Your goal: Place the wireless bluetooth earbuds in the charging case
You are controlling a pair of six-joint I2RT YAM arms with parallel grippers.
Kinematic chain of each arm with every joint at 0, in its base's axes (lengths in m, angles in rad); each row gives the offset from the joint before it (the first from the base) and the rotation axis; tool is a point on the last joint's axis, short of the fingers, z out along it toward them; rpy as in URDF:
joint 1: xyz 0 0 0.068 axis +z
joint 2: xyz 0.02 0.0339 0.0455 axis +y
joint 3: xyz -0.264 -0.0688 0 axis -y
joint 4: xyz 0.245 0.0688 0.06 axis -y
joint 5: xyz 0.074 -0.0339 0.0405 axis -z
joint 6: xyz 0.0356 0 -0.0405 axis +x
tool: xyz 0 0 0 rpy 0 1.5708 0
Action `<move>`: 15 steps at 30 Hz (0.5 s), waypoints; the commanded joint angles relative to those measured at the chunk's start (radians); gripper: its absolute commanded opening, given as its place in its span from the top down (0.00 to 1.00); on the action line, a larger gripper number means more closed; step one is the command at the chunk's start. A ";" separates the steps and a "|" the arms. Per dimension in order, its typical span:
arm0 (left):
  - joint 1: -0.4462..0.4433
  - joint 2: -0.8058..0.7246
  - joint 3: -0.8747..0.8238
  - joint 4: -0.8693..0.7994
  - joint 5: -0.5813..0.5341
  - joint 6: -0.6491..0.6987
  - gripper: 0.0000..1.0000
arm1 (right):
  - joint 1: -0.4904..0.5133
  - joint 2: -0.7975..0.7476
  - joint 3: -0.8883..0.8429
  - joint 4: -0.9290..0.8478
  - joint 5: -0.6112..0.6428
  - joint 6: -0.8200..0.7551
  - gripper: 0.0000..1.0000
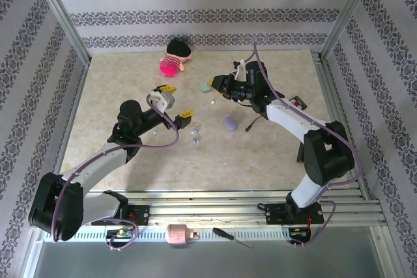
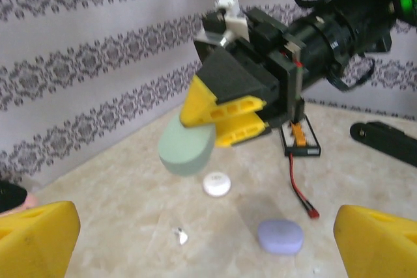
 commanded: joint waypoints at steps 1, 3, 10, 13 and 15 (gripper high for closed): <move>-0.030 -0.006 -0.024 -0.108 -0.035 0.053 0.01 | -0.023 0.086 0.067 -0.105 0.108 -0.150 0.75; -0.043 0.007 -0.031 -0.102 -0.044 0.045 0.01 | -0.030 0.159 0.117 -0.141 0.152 -0.198 0.75; -0.107 0.055 -0.067 -0.037 -0.082 0.011 0.01 | -0.050 0.394 0.295 -0.183 0.194 -0.242 0.75; -0.132 0.070 -0.089 0.000 -0.099 -0.014 0.01 | -0.065 0.470 0.362 -0.194 0.202 -0.243 0.75; -0.143 0.075 -0.097 0.014 -0.110 -0.023 0.01 | -0.073 0.505 0.395 -0.211 0.214 -0.253 0.75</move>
